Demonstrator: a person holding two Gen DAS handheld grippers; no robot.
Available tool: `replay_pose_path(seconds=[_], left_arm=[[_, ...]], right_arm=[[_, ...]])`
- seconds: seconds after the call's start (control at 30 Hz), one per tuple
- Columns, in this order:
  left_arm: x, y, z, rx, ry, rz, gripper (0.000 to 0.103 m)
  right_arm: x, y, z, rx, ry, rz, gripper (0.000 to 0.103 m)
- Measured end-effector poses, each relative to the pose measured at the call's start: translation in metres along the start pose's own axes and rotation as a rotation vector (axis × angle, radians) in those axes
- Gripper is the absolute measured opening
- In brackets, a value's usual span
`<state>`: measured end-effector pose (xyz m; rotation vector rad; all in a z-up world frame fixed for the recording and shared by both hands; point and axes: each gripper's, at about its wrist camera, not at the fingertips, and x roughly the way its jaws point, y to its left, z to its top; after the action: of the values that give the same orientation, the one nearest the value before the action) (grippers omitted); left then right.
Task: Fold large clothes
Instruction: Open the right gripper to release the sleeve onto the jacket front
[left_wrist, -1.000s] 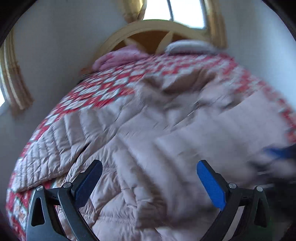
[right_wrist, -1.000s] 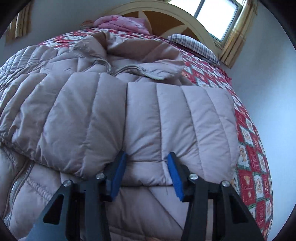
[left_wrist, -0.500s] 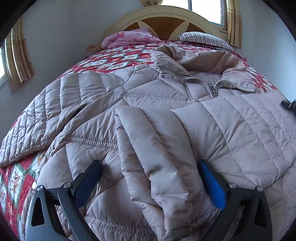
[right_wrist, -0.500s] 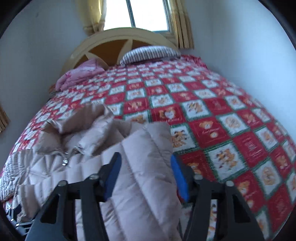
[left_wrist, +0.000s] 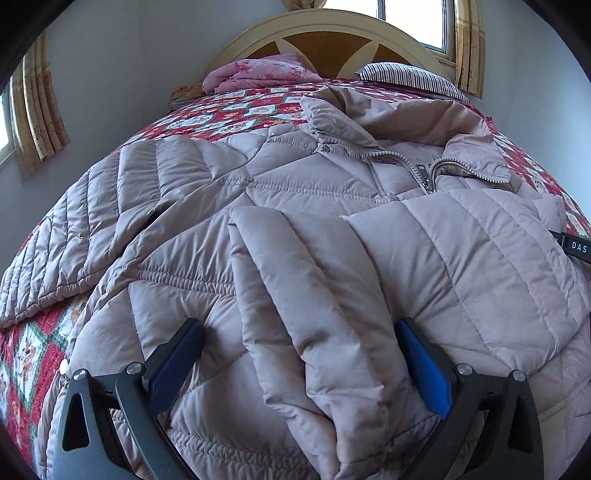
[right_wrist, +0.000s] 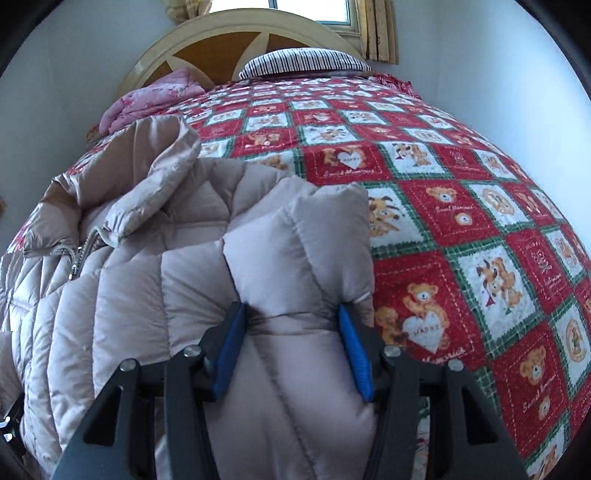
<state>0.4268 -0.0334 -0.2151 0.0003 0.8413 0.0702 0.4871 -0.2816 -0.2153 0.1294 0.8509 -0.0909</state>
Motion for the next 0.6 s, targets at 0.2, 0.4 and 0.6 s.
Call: replay_pose_path(seconds=[0.2,0.4,0.6], left_arm=[[0.000,0.001,0.000,-0.004,0.002,-0.003,0.102],[0.000,0.001,0.000,-0.010,-0.003,-0.007,0.102],[-0.001,0.002,-0.001,-0.016,-0.004,-0.013,0.102]], right_arm=[[0.004,0.012,-0.002,-0.062,0.015,-0.071,0.056],[-0.011,0.025,0.009,-0.130,0.048,-0.159,0.057],[-0.085,0.079,-0.002,-0.142,-0.112,0.013,0.069]])
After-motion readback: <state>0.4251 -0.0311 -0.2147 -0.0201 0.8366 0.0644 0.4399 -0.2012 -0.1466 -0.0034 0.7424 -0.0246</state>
